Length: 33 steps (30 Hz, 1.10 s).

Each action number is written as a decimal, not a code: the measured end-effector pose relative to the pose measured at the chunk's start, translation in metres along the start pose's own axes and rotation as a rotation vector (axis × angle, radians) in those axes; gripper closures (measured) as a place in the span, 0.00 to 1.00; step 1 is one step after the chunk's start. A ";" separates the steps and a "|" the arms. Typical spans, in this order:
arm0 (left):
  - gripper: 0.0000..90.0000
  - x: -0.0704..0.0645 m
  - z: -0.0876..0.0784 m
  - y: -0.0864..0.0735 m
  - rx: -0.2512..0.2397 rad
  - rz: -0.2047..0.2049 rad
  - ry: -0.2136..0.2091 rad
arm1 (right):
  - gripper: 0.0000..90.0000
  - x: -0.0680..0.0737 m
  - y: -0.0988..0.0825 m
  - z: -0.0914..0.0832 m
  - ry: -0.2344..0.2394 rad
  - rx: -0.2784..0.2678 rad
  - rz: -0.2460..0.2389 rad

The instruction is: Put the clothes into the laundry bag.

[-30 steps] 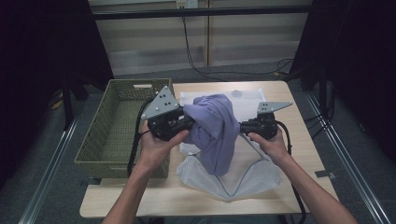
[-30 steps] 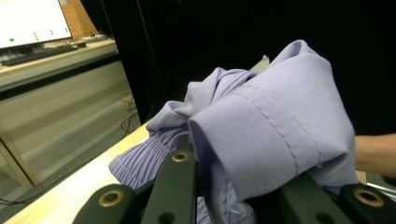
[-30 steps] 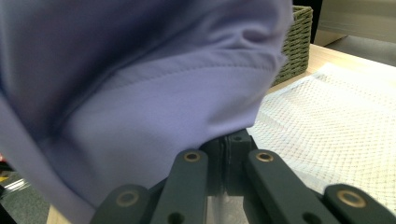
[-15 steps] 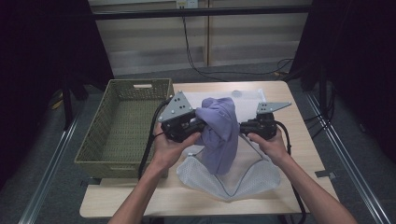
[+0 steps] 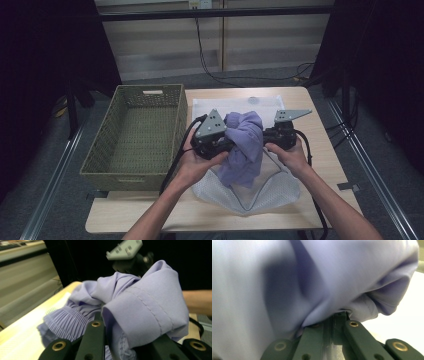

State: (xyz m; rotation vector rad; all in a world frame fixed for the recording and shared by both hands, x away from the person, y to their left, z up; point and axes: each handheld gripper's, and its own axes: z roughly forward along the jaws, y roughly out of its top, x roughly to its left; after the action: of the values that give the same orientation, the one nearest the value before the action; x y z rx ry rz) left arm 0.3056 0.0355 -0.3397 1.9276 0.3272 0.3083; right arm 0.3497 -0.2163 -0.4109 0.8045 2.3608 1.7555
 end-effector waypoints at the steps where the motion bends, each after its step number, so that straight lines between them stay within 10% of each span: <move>1: 0.90 -0.002 0.002 -0.001 0.010 0.007 -0.005 | 0.99 0.000 0.000 0.000 0.000 0.001 0.001; 33: 0.89 -0.013 0.052 -0.049 0.245 0.036 -0.087 | 0.99 0.001 -0.001 0.001 0.006 0.012 0.000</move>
State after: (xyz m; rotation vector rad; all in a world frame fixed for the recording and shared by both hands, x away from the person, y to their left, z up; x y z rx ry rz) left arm 0.3084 0.0034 -0.4048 2.1832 0.2827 0.2146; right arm 0.3486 -0.2153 -0.4119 0.8022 2.3770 1.7483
